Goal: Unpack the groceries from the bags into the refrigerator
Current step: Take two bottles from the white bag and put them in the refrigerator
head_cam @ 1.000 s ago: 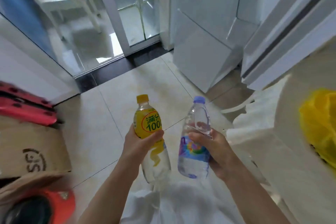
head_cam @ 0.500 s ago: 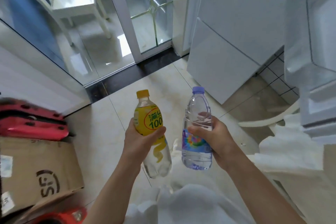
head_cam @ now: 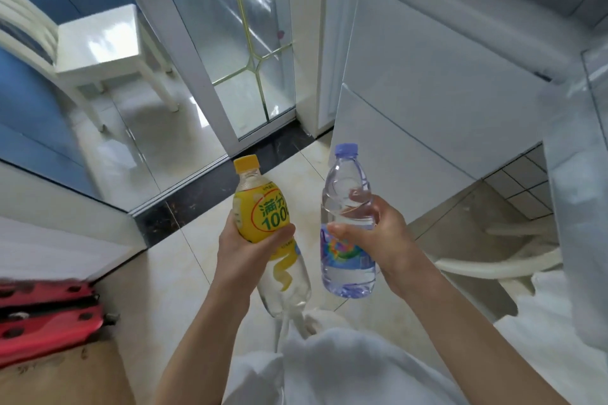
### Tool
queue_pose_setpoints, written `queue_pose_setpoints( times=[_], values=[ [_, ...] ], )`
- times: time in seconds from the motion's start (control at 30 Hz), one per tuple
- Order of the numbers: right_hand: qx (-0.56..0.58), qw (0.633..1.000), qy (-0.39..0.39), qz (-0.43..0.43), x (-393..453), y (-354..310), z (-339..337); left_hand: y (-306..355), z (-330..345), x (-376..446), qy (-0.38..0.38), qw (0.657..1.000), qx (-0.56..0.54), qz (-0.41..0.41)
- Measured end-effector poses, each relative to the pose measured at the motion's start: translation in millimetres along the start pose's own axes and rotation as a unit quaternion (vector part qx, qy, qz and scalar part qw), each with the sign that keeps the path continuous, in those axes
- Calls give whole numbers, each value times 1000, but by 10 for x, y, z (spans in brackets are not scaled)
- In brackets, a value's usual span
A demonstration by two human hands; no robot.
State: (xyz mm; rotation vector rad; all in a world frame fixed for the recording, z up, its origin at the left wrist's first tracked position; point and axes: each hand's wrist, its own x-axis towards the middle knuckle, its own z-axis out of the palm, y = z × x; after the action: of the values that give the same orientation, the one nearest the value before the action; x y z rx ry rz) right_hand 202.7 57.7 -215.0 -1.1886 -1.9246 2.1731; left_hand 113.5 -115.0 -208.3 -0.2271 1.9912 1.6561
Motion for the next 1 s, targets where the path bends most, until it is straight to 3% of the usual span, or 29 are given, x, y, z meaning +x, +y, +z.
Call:
queue_pose_setpoints(
  times=[0.17, 0.4, 0.73, 1.0],
  values=[
    [-24, 998, 56, -11, 535, -357, -15, 427, 186, 692, -43, 999, 15, 22],
    [31, 990, 138, -24, 1222, -976, 48, 1197, 475, 1732, -142, 985, 69, 62],
    [122, 954, 274, -29, 1857, -1623, -32, 2121, 1227, 2782, -305, 931, 150, 135],
    [159, 922, 342, -92, 2120, -2114, -571, 2625, 2098, 3103, -372, 895, 153, 194]
  ],
)
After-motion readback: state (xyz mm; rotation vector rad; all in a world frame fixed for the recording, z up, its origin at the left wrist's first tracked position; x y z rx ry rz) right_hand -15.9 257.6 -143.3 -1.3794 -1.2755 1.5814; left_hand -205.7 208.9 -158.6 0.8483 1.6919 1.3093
